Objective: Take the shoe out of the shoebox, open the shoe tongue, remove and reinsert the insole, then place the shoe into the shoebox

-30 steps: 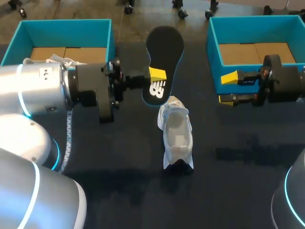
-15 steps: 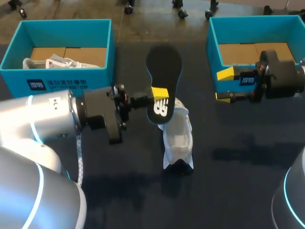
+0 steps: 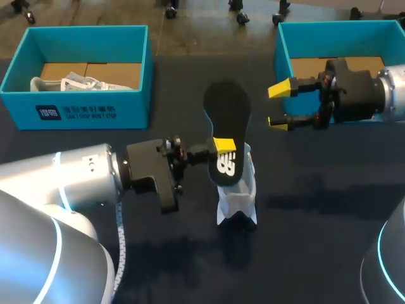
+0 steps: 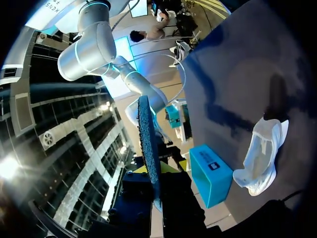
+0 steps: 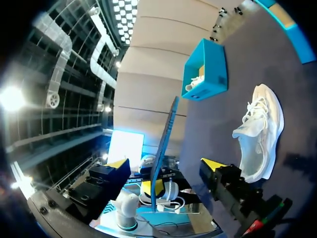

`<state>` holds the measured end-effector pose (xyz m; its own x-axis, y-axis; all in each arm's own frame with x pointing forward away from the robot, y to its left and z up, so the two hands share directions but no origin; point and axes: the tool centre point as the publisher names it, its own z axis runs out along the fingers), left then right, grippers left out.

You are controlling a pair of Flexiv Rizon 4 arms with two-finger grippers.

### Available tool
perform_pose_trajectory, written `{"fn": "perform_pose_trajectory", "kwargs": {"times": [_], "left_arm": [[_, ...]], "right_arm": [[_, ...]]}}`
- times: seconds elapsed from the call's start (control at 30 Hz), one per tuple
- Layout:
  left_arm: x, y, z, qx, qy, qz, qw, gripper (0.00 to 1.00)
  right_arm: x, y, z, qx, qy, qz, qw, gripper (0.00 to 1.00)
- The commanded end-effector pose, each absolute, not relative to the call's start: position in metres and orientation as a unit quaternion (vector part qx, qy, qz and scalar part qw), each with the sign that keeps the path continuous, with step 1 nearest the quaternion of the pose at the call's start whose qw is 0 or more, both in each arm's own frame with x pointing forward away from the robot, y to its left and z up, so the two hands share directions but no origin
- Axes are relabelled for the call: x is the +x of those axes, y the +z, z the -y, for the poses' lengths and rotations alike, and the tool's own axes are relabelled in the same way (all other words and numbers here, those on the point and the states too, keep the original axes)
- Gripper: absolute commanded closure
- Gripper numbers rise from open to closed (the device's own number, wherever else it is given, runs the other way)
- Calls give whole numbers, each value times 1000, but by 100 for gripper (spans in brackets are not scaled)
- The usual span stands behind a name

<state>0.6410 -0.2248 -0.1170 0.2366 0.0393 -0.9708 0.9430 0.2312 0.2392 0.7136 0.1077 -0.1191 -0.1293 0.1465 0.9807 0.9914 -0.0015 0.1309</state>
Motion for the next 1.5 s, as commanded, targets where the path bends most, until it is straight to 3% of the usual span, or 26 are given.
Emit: {"fn": "perform_pose_trajectory", "kwargs": {"times": [0.03,0.17,0.73,0.8,0.87,0.9,0.97,1.13,1.17,1.2,1.23,1.3,1.33,1.37,1.5], "left_arm": [[648,-120,251,495,-367,-495,613,100],[650,-124,264,512,-359,-483,613,100],[654,-125,290,529,-345,-462,622,100],[653,-126,290,531,-345,-462,621,100],[653,-127,289,531,-345,-463,621,100],[653,-128,289,531,-345,-463,620,100],[653,-129,289,531,-343,-465,620,100],[653,-130,288,535,-342,-466,616,100],[653,-130,287,536,-343,-465,616,86],[653,-130,285,537,-343,-465,615,63],[653,-131,283,537,-343,-465,614,54],[654,-133,280,541,-342,-467,609,13],[654,-133,280,541,-342,-467,609,13],[656,-136,273,544,-340,-472,605,0],[660,-141,261,553,-320,-475,605,0]], "right_arm": [[710,-120,-117,-510,-495,562,424,37],[709,-122,-123,-508,-499,558,427,53],[706,-127,-137,-503,-511,547,432,60],[706,-127,-137,-503,-512,547,431,68],[706,-127,-136,-503,-512,547,430,84],[707,-127,-136,-504,-512,547,430,84],[708,-127,-137,-500,-513,549,431,100],[713,-129,-136,-497,-513,551,432,100],[714,-129,-136,-496,-513,551,432,100],[714,-129,-136,-496,-513,551,432,100],[715,-130,-136,-496,-513,552,432,100],[716,-131,-135,-497,-512,552,432,100],[716,-131,-135,-497,-512,552,432,100],[718,-135,-134,-499,-511,548,436,100],[719,-139,-133,-502,-507,544,441,100]]}}
